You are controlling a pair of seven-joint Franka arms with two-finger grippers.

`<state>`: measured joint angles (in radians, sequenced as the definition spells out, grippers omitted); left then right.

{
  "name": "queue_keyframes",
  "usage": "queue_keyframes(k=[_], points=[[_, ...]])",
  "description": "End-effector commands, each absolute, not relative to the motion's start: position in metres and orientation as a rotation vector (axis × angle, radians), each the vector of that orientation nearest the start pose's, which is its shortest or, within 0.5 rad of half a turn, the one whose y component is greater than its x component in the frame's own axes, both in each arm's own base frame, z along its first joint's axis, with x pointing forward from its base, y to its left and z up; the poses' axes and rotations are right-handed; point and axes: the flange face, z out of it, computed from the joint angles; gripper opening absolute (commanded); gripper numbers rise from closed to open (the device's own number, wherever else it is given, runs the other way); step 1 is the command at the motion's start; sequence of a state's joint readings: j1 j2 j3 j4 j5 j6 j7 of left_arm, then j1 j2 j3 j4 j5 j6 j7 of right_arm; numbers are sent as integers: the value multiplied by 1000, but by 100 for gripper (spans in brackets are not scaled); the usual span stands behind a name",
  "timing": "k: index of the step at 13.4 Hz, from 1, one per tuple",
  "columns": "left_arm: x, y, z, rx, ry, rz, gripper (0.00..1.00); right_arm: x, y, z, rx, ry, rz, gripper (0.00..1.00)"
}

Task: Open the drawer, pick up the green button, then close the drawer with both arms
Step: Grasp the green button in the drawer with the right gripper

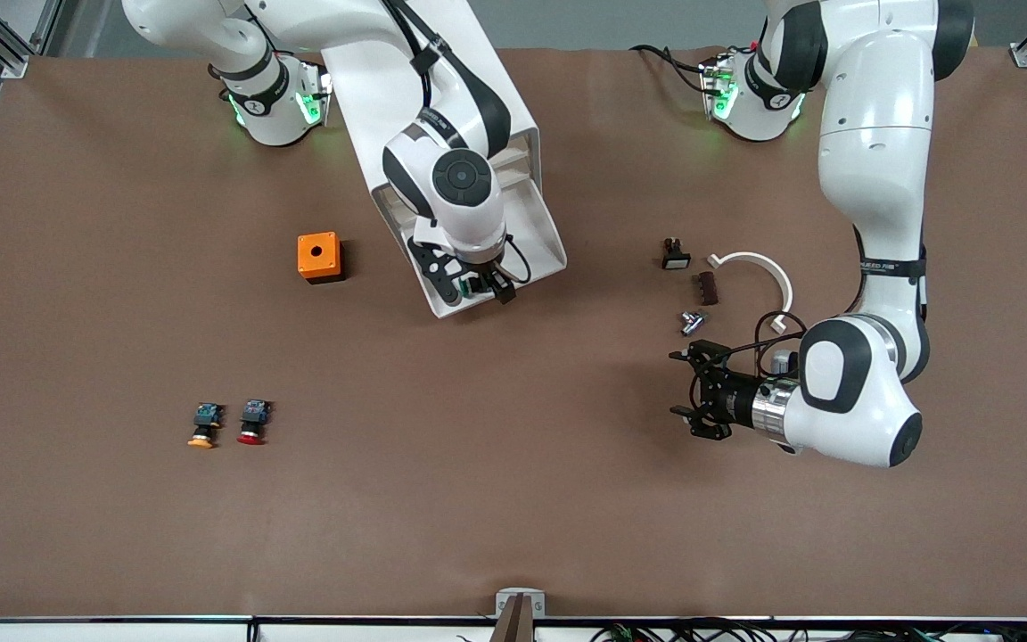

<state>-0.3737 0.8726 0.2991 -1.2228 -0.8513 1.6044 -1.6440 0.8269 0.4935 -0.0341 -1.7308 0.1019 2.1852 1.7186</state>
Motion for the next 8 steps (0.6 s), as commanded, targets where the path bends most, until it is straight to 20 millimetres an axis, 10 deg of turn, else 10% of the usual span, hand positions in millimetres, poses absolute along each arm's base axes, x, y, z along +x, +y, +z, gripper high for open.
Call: queue_keyframes(k=[1,8], points=[[691,-189,276,1953,2182,-1009,99,454,472,286,-2766,1498,72,89],[679,-194,309,2382,1800,-871,100,453,474,286,-2780,1470,51,11]])
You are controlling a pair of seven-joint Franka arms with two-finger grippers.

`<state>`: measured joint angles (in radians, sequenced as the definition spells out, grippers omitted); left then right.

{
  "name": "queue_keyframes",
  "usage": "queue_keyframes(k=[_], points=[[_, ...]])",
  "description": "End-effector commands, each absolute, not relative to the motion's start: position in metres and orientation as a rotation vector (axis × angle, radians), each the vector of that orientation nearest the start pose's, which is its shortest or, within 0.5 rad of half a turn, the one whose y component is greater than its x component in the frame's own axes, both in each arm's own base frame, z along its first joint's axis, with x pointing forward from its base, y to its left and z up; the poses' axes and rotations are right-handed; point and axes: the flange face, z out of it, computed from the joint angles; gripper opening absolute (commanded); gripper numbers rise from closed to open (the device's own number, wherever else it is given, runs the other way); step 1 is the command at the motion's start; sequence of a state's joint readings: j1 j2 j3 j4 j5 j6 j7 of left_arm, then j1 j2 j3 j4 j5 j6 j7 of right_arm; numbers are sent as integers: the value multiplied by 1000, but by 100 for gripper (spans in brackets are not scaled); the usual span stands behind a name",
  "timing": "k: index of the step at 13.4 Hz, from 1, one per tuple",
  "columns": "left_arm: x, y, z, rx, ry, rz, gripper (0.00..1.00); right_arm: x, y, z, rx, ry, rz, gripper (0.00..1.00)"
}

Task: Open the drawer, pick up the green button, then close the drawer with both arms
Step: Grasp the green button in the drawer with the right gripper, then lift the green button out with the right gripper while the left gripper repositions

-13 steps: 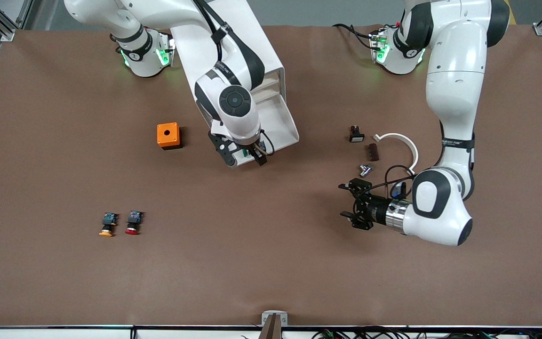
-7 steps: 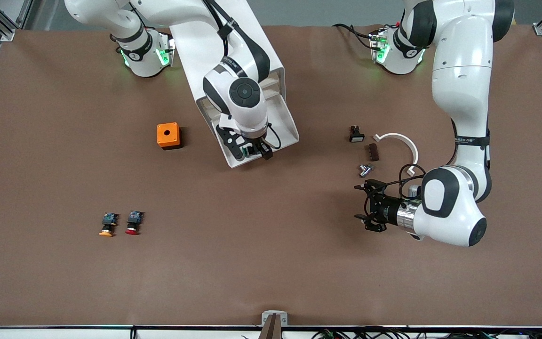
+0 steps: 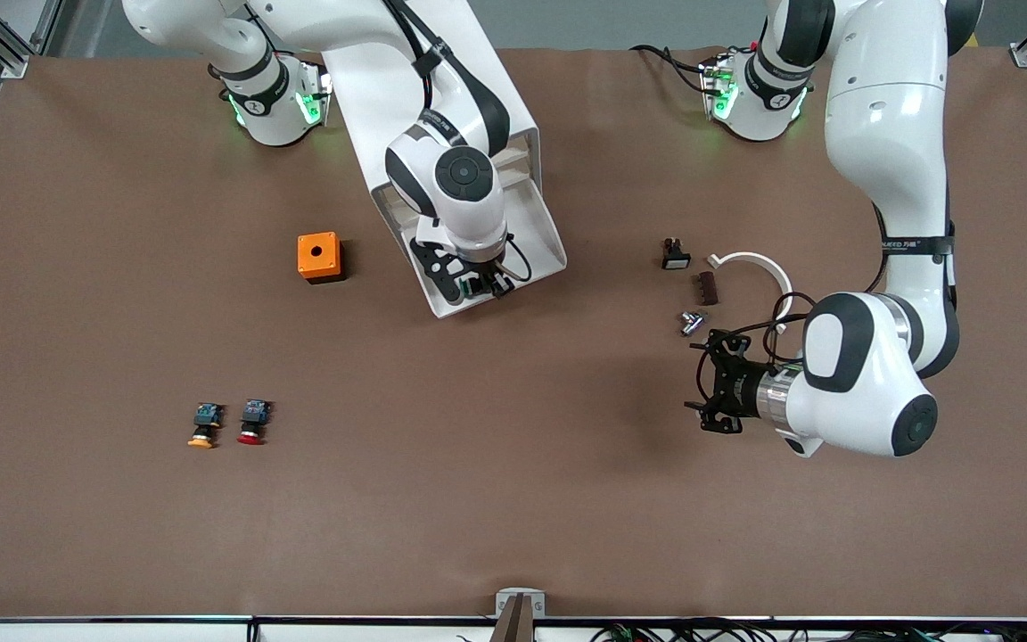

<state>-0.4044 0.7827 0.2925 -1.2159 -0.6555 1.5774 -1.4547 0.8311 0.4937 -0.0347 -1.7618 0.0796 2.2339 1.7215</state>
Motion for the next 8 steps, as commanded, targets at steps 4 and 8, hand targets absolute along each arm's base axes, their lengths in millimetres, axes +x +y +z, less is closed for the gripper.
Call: queue_keyframes(k=[4,8], points=[[667,-213,298,-2627,-1447,761,100,462,475,299,-2770,1452,47,0],[661,-243,296,-2676,-1372,718,100,503,457,350,-2894,1210,61,0]])
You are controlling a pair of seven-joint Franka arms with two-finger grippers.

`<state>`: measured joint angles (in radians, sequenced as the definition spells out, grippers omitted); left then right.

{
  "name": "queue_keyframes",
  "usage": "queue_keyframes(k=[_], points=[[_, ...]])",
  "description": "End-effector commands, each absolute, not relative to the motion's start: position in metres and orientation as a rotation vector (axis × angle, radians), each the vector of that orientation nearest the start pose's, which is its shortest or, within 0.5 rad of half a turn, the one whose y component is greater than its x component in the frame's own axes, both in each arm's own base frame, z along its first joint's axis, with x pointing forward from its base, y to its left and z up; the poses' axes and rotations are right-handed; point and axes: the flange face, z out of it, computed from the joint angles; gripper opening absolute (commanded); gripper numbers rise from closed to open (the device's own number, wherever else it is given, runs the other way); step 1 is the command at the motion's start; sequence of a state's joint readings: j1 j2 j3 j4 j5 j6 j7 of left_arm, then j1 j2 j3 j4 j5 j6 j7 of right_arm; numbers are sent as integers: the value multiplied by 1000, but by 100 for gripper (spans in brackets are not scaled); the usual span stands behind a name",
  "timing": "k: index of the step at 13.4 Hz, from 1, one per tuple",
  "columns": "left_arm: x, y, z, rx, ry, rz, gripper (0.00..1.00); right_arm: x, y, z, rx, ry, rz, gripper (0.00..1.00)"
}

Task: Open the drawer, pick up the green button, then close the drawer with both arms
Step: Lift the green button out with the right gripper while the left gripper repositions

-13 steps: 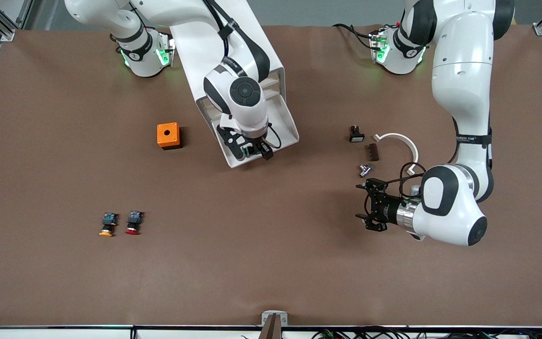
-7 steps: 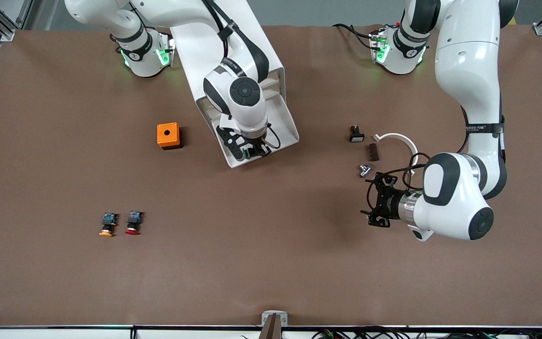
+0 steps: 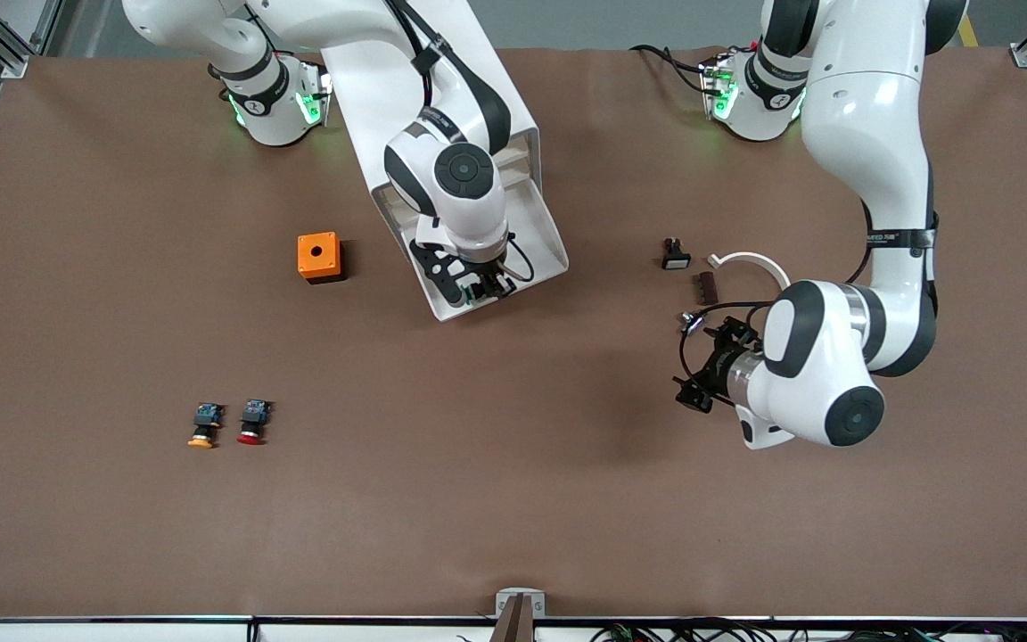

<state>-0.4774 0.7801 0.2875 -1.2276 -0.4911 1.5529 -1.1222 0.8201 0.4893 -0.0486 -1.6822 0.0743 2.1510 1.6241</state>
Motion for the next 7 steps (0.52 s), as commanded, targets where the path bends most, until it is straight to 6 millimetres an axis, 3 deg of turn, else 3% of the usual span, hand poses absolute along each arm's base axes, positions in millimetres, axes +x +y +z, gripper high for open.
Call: queue_keyframes(k=[1,4,7], points=[[659,-251,297,-2692,-1355,703,100,518,443,356,-2909,1151,58,0],[651,-286,296,-2800,-1220,652,100,563,401,377,-2948,938,20,0],[637,-329,287,-2923,-1002,602,100,603,338,378,-3013,699,14,0]])
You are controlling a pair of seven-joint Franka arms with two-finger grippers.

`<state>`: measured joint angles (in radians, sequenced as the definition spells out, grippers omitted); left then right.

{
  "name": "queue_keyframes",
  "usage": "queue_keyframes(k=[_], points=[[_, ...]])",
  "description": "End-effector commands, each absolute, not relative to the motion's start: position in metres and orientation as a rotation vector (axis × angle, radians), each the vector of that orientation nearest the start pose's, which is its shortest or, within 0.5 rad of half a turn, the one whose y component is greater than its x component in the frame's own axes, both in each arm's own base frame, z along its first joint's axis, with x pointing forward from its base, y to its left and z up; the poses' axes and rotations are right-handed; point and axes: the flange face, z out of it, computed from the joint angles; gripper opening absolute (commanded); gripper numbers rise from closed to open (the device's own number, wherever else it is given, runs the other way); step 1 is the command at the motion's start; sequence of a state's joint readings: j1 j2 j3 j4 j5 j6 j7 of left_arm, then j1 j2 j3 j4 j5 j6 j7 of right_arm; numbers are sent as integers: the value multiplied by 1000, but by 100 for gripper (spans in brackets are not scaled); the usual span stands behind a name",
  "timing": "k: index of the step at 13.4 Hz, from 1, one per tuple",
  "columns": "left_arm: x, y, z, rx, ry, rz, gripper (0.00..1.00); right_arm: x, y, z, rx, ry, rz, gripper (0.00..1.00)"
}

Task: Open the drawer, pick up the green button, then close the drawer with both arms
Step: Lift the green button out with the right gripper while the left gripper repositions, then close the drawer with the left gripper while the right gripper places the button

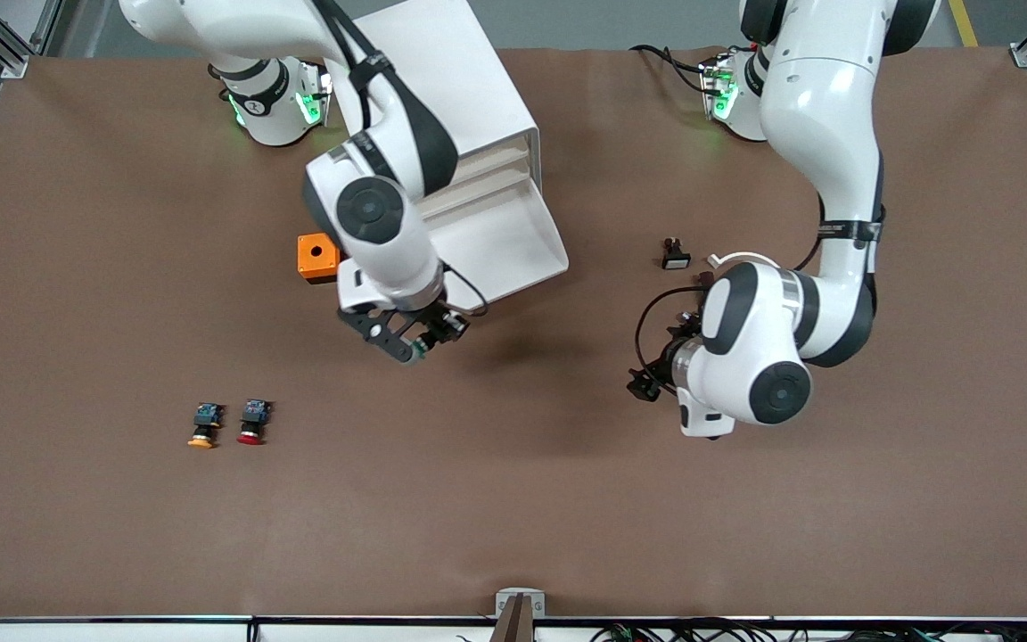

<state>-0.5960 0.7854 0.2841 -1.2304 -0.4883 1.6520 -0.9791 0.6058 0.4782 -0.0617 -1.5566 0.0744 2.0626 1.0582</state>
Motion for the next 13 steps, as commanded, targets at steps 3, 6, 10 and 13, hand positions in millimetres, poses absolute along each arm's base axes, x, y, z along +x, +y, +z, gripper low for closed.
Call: queue_keyframes(k=[3,6,10,13], points=[[607,-391,281,-2981,-883,539,100,626,291,370,-3055,485,15,0],[595,-422,267,-3028,-844,494,100,644,250,340,-3099,202,15,0],[551,-479,246,-3073,-742,487,100,658,193,298,-3101,-86,6,0],[526,-507,238,-3080,-651,474,100,669,157,272,-3095,-187,29,1]])
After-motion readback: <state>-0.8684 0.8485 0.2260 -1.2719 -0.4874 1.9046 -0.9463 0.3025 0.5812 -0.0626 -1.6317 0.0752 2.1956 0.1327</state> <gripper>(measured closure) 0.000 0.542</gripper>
